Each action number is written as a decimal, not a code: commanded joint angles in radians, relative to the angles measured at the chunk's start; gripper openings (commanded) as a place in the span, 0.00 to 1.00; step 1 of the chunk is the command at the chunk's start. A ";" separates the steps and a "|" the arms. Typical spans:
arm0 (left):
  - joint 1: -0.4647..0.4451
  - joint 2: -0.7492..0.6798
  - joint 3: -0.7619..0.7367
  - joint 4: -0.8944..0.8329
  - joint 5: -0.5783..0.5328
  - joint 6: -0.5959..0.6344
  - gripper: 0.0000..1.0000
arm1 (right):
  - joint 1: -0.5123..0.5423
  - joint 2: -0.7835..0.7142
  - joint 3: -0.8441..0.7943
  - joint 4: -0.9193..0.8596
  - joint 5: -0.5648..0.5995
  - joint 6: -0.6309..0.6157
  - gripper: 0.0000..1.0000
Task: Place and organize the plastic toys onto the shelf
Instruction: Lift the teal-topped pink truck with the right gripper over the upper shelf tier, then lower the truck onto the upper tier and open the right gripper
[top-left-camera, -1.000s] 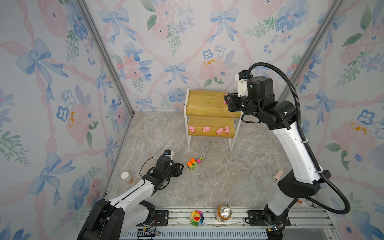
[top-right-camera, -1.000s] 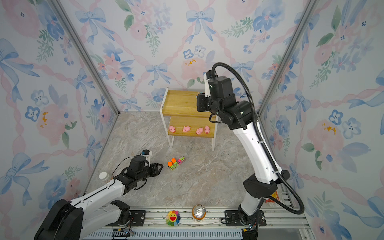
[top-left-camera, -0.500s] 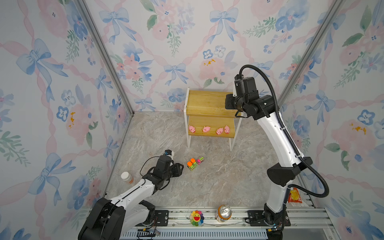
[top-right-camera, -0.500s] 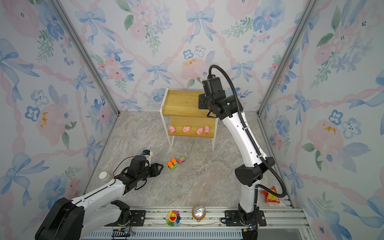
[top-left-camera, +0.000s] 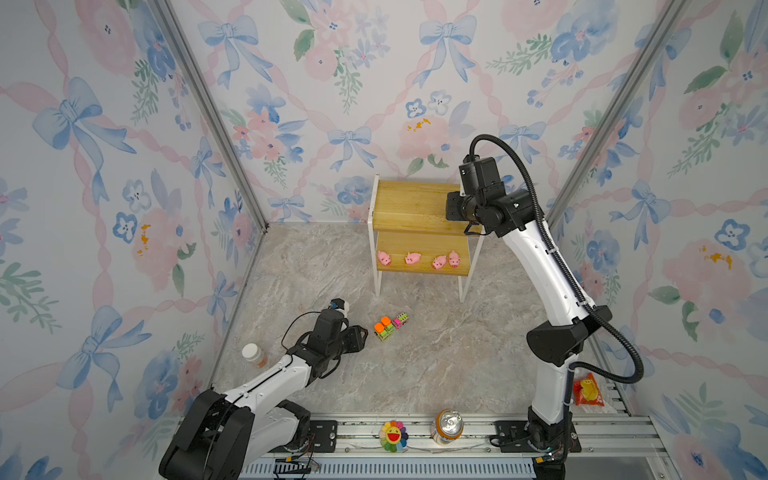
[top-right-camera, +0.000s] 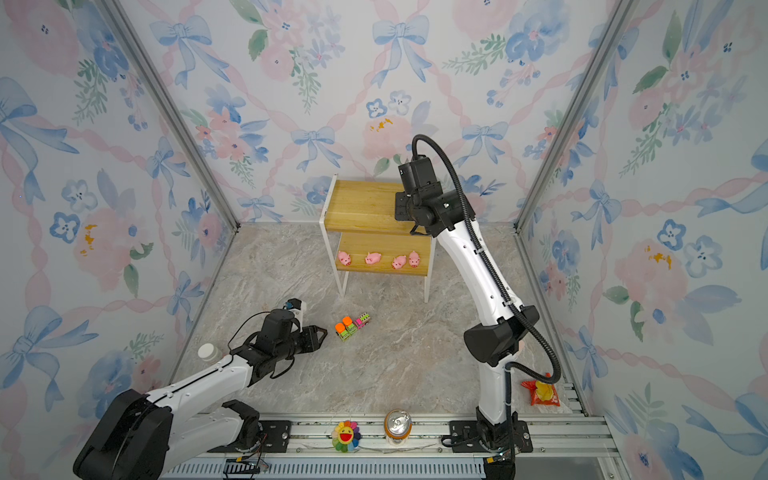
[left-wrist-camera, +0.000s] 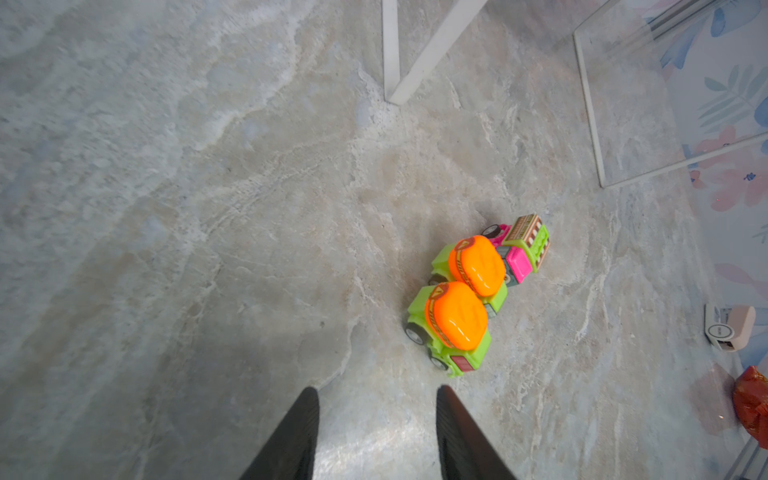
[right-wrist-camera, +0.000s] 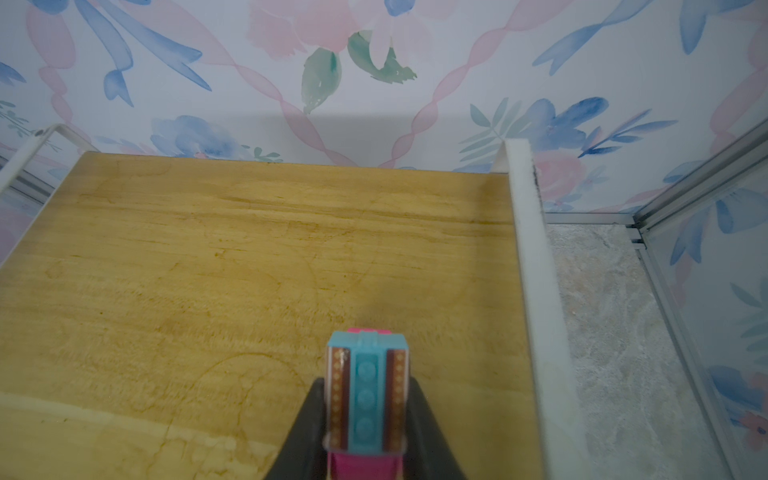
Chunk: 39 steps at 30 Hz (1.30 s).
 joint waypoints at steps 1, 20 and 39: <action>-0.006 0.011 0.019 -0.003 0.003 0.027 0.47 | -0.008 0.006 0.020 -0.012 0.019 -0.012 0.20; -0.006 -0.015 0.016 -0.005 0.002 0.022 0.47 | 0.063 -0.097 0.006 -0.015 0.088 -0.093 0.46; -0.006 -0.047 0.013 -0.022 0.014 0.012 0.48 | 0.357 -0.565 -1.240 0.488 -0.104 0.265 0.58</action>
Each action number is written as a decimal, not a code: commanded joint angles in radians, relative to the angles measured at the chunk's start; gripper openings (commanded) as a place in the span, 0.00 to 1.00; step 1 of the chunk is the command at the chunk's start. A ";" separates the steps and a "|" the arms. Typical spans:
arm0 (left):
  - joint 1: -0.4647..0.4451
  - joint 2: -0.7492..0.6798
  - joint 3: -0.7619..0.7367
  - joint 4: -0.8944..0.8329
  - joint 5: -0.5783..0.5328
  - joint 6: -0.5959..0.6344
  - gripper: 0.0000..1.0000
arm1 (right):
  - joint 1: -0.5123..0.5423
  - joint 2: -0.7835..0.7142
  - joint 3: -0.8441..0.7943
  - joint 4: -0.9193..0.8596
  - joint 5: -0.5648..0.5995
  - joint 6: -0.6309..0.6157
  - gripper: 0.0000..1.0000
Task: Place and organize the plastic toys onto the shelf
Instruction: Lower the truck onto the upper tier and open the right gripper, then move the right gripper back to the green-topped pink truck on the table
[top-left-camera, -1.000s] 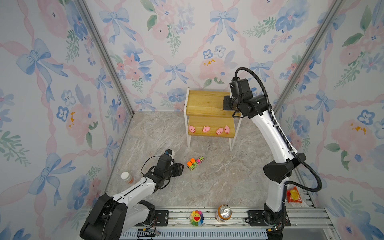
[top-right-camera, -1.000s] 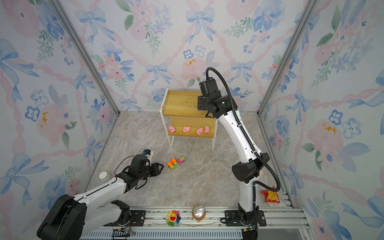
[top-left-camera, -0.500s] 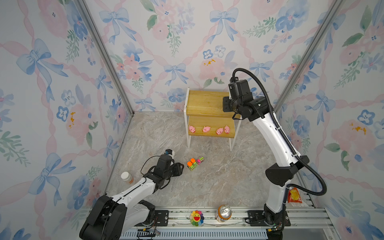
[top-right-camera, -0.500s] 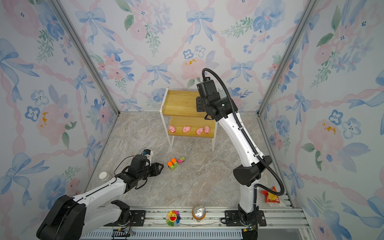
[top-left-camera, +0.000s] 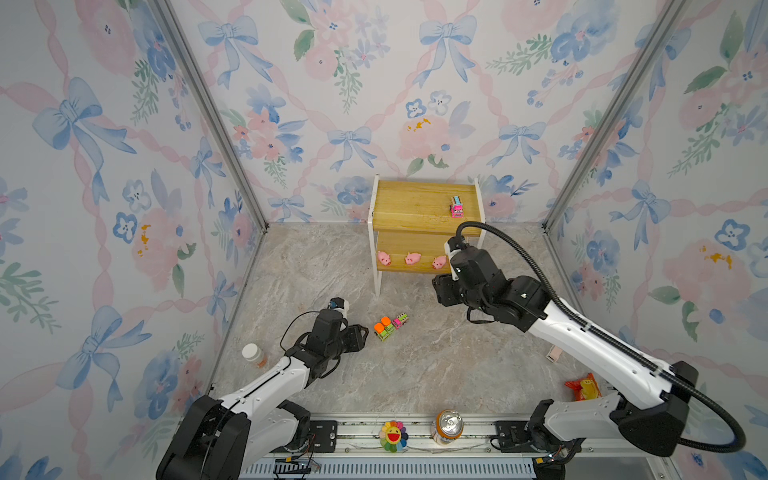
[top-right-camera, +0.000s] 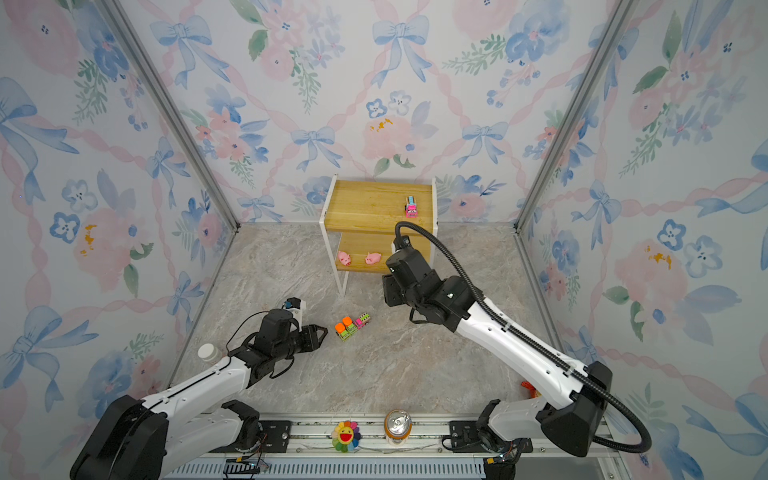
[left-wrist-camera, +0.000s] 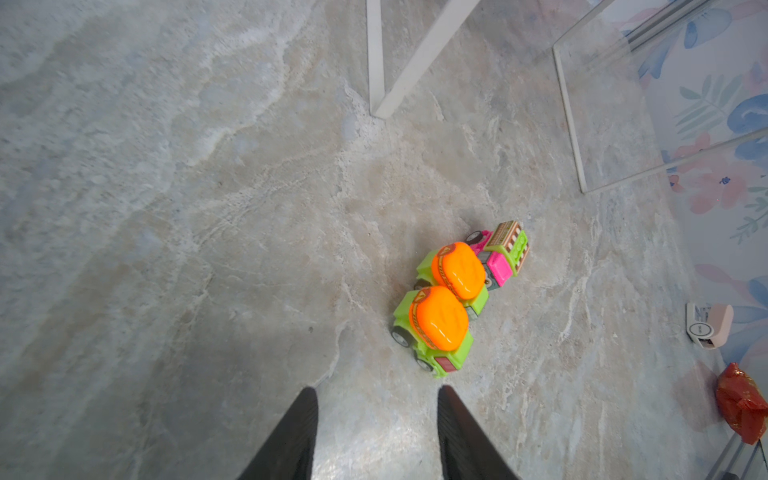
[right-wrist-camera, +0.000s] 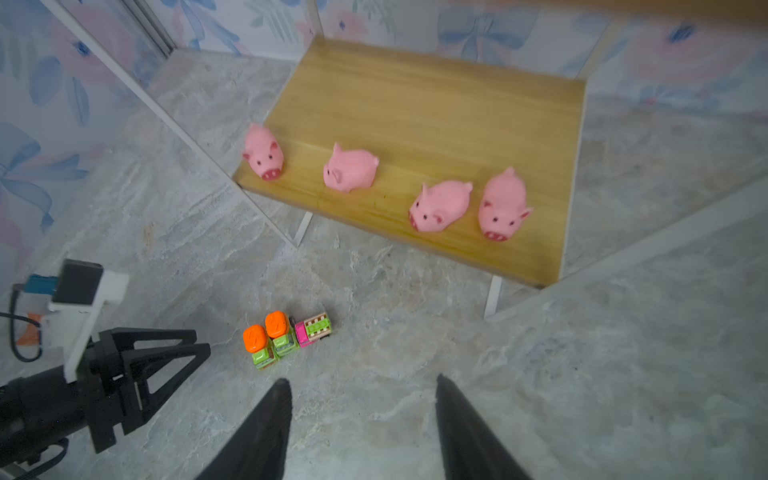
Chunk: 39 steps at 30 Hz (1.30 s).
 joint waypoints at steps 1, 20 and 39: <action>-0.005 -0.018 0.015 -0.025 0.006 0.012 0.48 | 0.040 0.055 -0.086 0.127 -0.065 0.137 0.58; -0.005 -0.057 0.001 -0.060 -0.019 0.002 0.48 | 0.128 0.502 0.057 0.141 -0.008 0.337 0.60; -0.005 -0.052 -0.003 -0.059 -0.019 0.015 0.48 | 0.142 0.609 0.082 0.208 0.066 0.466 0.64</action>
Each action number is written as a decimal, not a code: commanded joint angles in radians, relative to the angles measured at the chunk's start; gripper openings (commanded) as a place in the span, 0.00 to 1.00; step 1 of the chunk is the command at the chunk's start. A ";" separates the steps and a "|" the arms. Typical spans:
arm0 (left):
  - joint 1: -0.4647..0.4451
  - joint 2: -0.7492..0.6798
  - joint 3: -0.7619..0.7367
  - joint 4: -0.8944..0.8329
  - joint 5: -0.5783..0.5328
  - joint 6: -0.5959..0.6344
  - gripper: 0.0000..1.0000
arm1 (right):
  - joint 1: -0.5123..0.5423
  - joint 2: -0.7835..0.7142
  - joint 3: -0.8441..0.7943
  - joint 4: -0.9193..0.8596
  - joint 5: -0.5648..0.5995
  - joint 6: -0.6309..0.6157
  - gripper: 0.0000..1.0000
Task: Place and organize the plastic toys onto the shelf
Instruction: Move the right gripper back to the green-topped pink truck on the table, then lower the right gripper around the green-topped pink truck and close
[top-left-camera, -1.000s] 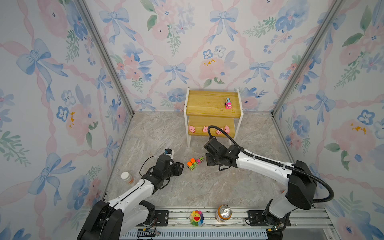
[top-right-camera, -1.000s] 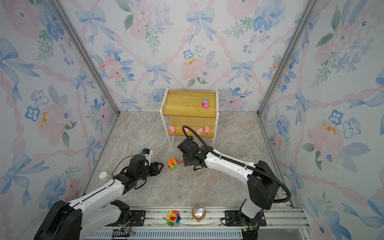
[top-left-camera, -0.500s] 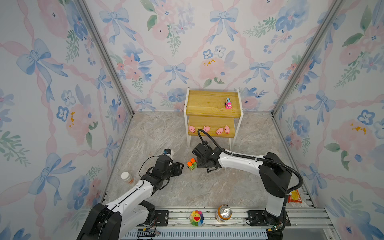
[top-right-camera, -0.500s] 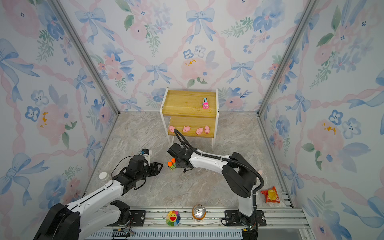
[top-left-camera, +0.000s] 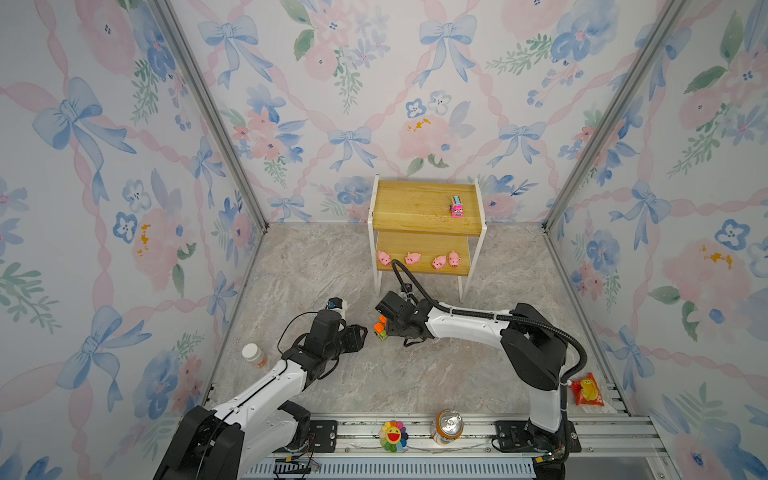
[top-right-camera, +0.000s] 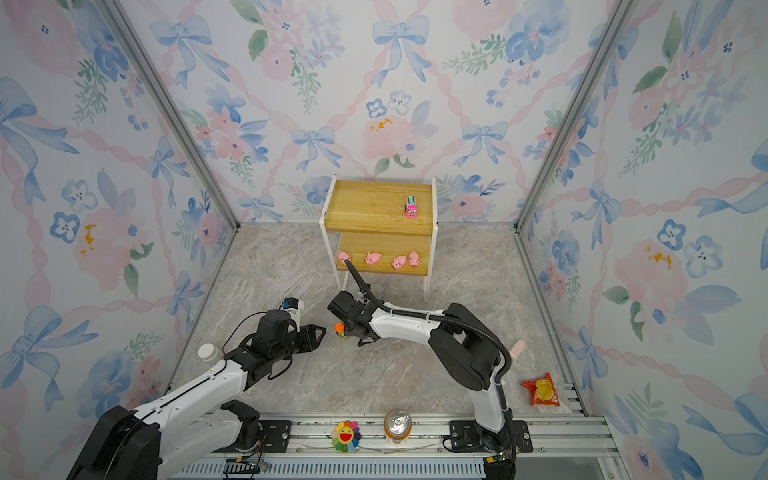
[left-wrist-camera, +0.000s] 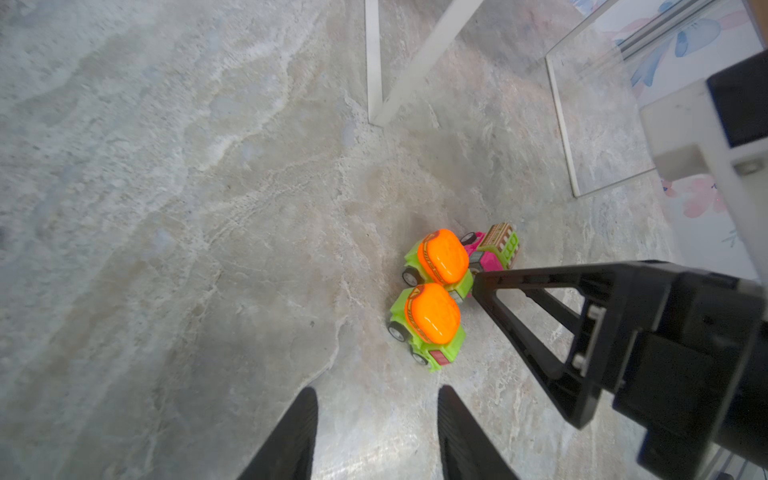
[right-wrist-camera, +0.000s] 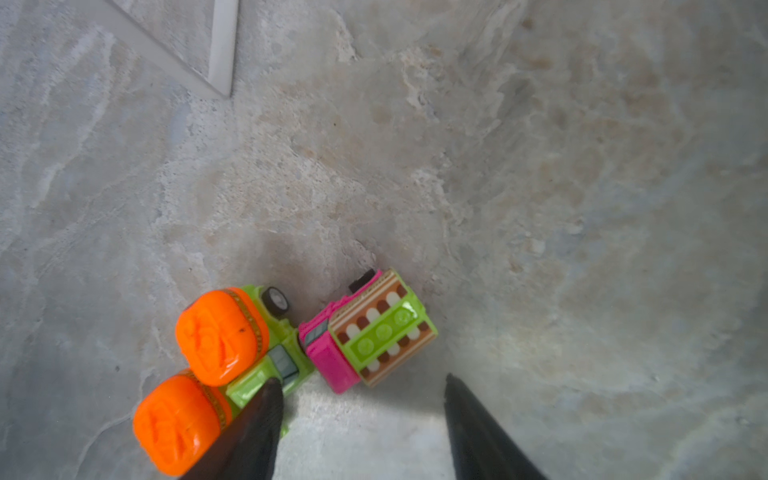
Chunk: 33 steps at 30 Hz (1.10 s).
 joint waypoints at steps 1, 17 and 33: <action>-0.006 0.006 -0.002 -0.017 -0.012 0.019 0.48 | -0.007 0.023 0.019 0.014 0.030 0.020 0.64; -0.005 -0.002 -0.004 -0.018 -0.019 0.013 0.48 | -0.019 0.036 -0.013 0.017 0.076 -0.023 0.54; -0.005 -0.018 -0.009 -0.021 -0.027 0.011 0.48 | -0.052 -0.022 -0.054 -0.104 0.187 -0.125 0.52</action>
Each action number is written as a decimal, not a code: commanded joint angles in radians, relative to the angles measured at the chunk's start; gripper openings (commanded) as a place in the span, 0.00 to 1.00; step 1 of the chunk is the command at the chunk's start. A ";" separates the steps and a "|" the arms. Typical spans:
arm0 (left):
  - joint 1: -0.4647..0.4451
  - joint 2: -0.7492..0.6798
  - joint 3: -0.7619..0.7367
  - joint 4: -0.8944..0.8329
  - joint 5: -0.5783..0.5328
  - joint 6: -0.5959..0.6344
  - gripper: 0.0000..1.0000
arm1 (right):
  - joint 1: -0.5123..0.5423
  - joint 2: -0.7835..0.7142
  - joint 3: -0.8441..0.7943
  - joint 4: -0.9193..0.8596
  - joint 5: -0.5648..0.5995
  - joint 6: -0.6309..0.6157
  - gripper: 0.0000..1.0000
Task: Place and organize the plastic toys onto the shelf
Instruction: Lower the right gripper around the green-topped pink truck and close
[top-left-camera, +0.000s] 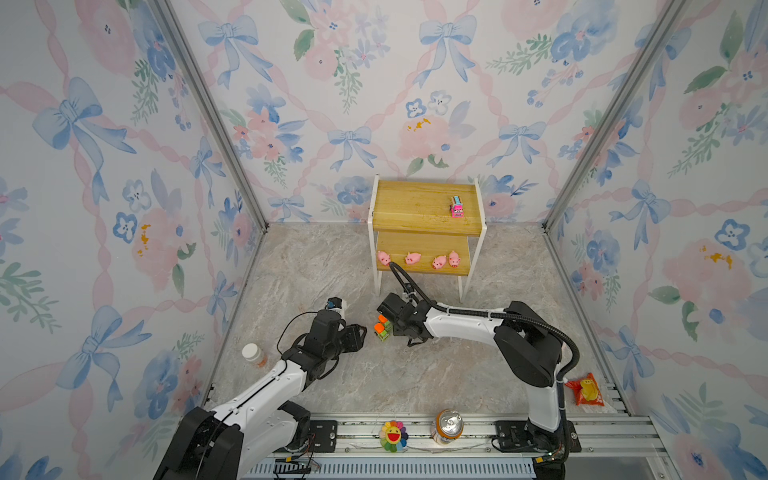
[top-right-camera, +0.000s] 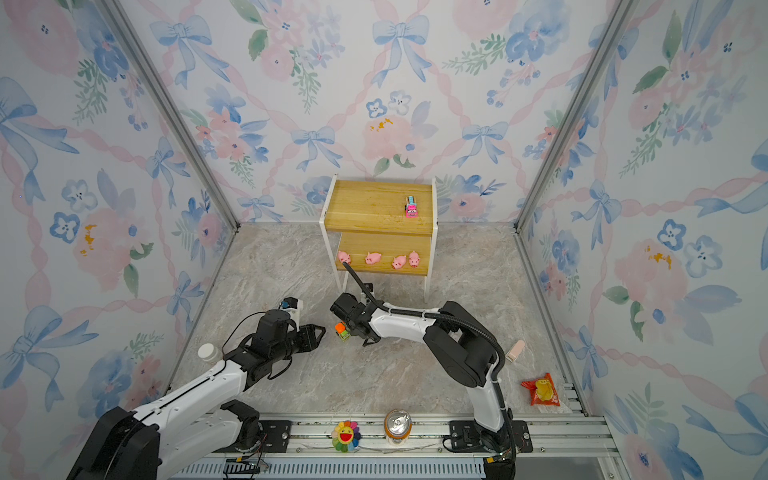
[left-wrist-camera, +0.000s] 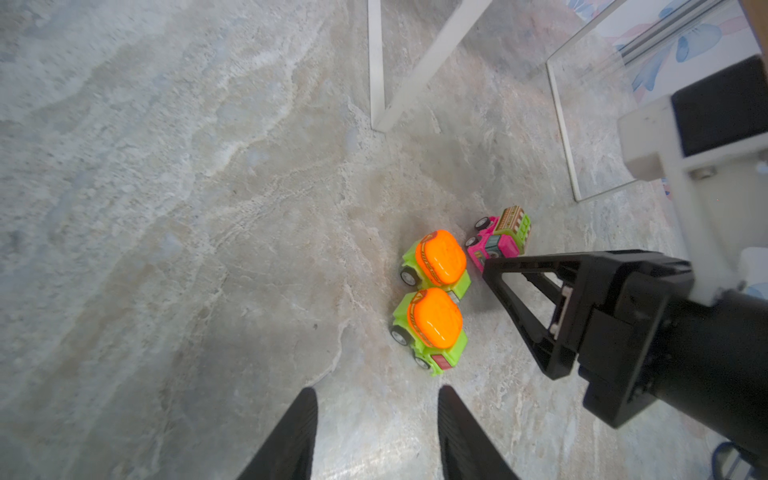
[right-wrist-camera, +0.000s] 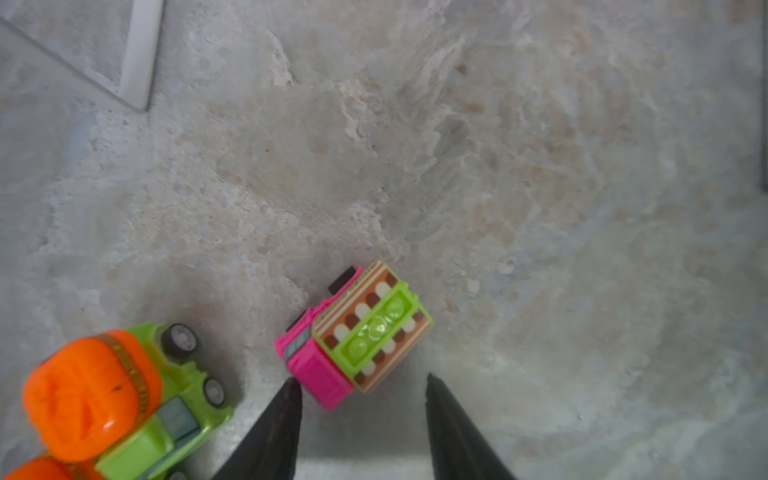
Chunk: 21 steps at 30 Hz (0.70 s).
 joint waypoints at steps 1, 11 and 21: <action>-0.005 -0.008 -0.009 -0.021 -0.015 0.011 0.48 | -0.029 -0.065 -0.048 -0.083 0.066 -0.033 0.52; -0.005 -0.005 -0.009 -0.020 -0.015 0.011 0.48 | -0.043 -0.193 -0.186 0.075 0.062 -0.024 0.61; -0.005 -0.001 -0.010 -0.021 -0.018 0.013 0.48 | 0.003 -0.120 -0.229 0.353 0.024 0.071 0.65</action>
